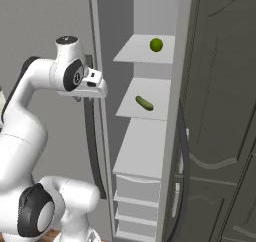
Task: Take the lime and cucumber out of the freezer and place them in the tupperware container on the counter. Then put the tupperware containing the vegetables back in the freezer.
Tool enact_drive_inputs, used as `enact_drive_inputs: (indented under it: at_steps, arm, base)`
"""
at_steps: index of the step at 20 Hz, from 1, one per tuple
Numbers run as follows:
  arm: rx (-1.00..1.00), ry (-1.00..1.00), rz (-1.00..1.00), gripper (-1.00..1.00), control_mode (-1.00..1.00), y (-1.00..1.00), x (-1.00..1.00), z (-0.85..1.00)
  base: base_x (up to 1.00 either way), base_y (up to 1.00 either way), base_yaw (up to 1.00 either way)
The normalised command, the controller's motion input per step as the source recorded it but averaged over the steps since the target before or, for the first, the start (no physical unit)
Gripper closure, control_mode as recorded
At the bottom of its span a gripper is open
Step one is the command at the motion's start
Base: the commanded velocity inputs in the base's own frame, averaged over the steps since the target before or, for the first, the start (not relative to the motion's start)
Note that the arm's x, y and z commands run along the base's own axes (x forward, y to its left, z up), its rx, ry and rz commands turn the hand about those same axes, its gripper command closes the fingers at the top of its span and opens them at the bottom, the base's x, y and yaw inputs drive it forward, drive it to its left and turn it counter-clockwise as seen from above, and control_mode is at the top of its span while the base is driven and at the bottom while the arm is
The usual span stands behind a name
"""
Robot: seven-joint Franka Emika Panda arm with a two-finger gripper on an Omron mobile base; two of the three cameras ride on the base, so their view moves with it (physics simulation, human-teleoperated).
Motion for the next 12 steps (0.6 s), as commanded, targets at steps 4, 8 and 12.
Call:
enact_drive_inputs:
  at_steps: [4,8,12]
  arm:
    - [0.00,-0.04,0.02,-1.00,-1.00,0.09,-0.31,0.00]
    - [0.00,-0.07,0.00,-1.00,-1.00,0.14,-0.49,0.16]
    - [0.00,-0.18,0.00,-1.00,-1.00,0.04,-0.57,0.26]
  base:
    - [0.00,0.00,0.00]
    - [0.00,0.00,0.00]
    - [0.00,0.00,0.00]
